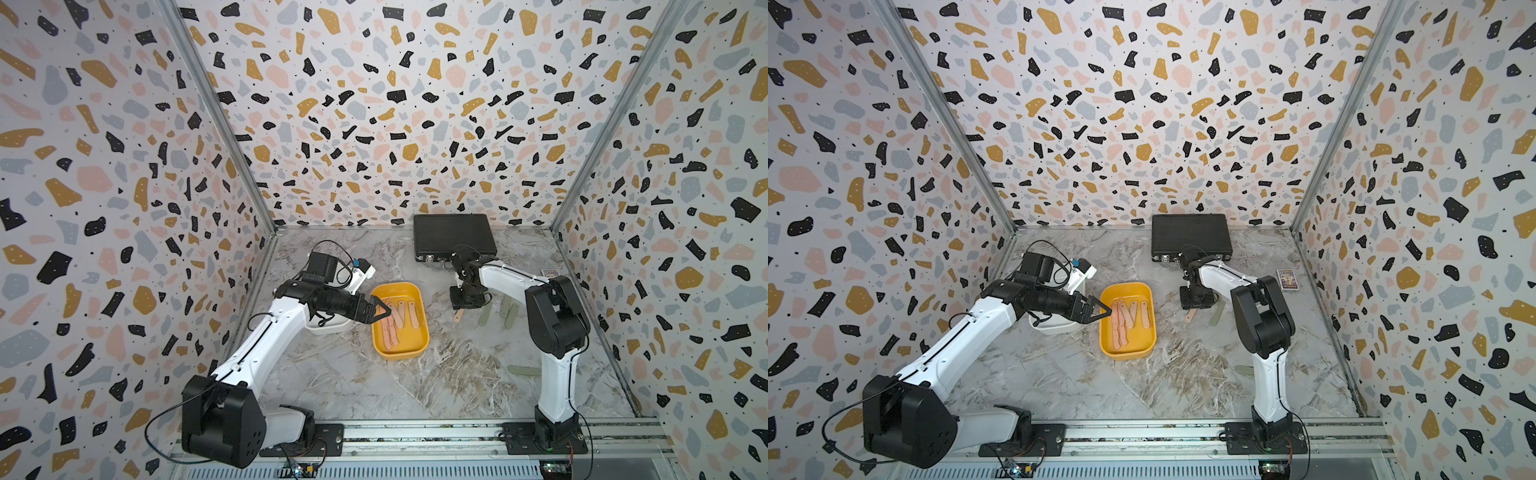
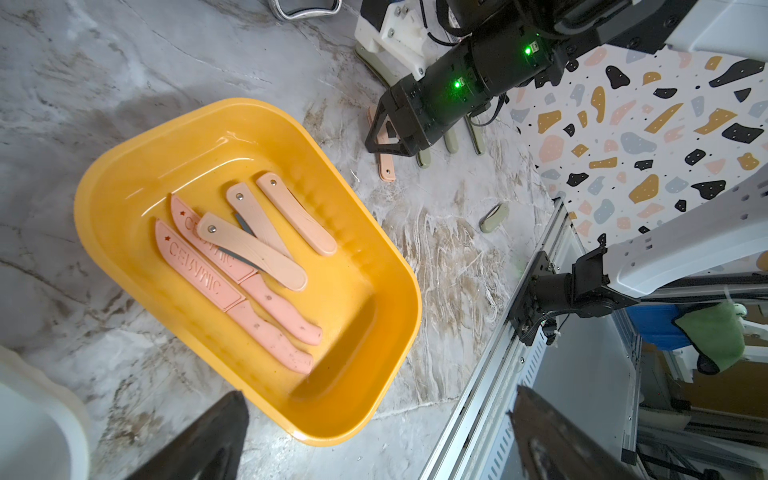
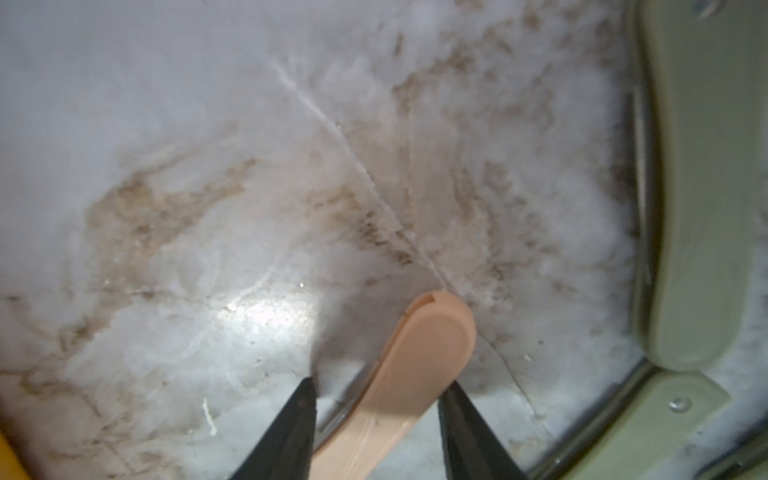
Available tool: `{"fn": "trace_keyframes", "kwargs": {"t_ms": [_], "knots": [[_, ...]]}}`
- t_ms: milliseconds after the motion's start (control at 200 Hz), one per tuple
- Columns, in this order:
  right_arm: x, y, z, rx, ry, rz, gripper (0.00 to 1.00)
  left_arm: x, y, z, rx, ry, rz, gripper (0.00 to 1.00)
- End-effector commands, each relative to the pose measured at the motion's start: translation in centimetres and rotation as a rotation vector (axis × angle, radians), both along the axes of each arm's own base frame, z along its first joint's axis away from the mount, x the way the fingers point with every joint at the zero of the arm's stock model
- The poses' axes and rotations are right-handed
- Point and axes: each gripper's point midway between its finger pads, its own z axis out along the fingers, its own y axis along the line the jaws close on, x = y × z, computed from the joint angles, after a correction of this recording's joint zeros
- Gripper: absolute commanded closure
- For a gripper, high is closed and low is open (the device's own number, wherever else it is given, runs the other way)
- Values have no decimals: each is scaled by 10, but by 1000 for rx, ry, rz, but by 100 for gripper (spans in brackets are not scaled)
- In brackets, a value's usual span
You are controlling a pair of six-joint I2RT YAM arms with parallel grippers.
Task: Place the fruit knives into the storage box by color
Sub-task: Pick up the fruit knife from the center of the board.
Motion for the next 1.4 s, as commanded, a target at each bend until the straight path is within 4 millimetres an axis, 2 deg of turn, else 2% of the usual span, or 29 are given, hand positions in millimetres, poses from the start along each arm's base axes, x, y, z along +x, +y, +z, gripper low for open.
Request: {"fn": "trace_keyframes", "kwargs": {"t_ms": [0,185,335,831,956,1106,1392], "knots": [[-18,-7,-8,-84,73,47,58,0,-1,-1,-5,-12,-14,1],[-22,5,-5,-56,77,74,68,-1,-2,-2,-10,-6,-18,1],[-24,17,-2,-15,81,85,72,-1,-3,-3,-17,6,-22,1],[-36,38,5,22,81,122,75,-1,-5,-6,-28,22,-26,1],[-33,37,8,13,67,124,72,-1,-5,-6,-25,19,-23,1],[-28,37,7,-6,63,127,59,-1,-4,-6,-21,16,-23,1],[-15,35,-3,-45,57,133,57,-1,-4,-7,-18,14,-23,1]]}}
